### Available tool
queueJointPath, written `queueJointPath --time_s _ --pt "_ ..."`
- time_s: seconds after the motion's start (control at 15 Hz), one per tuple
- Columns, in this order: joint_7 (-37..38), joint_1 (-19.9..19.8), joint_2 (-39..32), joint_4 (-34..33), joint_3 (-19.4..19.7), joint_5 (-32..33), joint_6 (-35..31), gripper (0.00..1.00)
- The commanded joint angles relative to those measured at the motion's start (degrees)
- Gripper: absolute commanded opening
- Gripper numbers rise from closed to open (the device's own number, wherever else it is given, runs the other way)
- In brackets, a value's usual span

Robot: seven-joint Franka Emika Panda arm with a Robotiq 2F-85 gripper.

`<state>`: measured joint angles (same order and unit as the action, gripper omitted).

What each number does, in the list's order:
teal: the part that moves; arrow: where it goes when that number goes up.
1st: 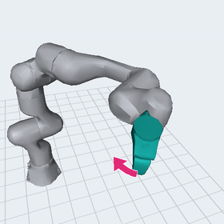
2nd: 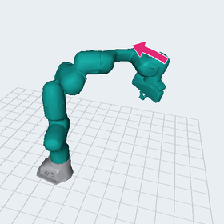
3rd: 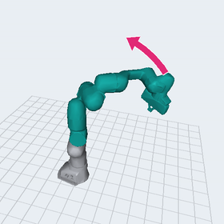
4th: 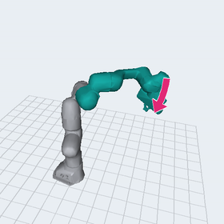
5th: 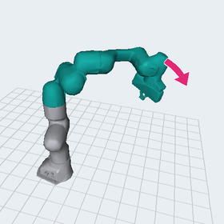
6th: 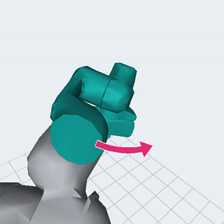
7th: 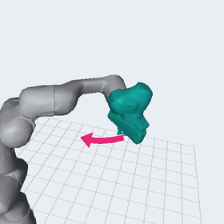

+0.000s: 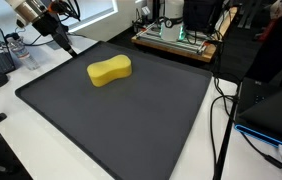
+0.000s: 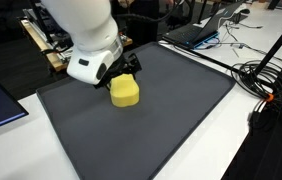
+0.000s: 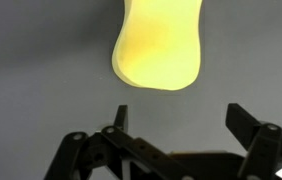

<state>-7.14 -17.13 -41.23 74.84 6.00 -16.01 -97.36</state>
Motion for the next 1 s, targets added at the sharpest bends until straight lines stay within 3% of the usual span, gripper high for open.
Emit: queueJointPath --time_s 0.0,0.4,0.6,0.93 --pt "5.5 2.3 -4.9 -9.3 0.1 4.4 6.6 1.0" --pt "9.4 7.0 -7.1 -14.3 0.2 10.6 10.1 1.0" --pt "10.8 8.9 -4.0 -9.4 0.1 12.3 7.4 1.0" --pt "17.7 12.9 4.0 4.6 1.4 13.3 -3.7 1.0"
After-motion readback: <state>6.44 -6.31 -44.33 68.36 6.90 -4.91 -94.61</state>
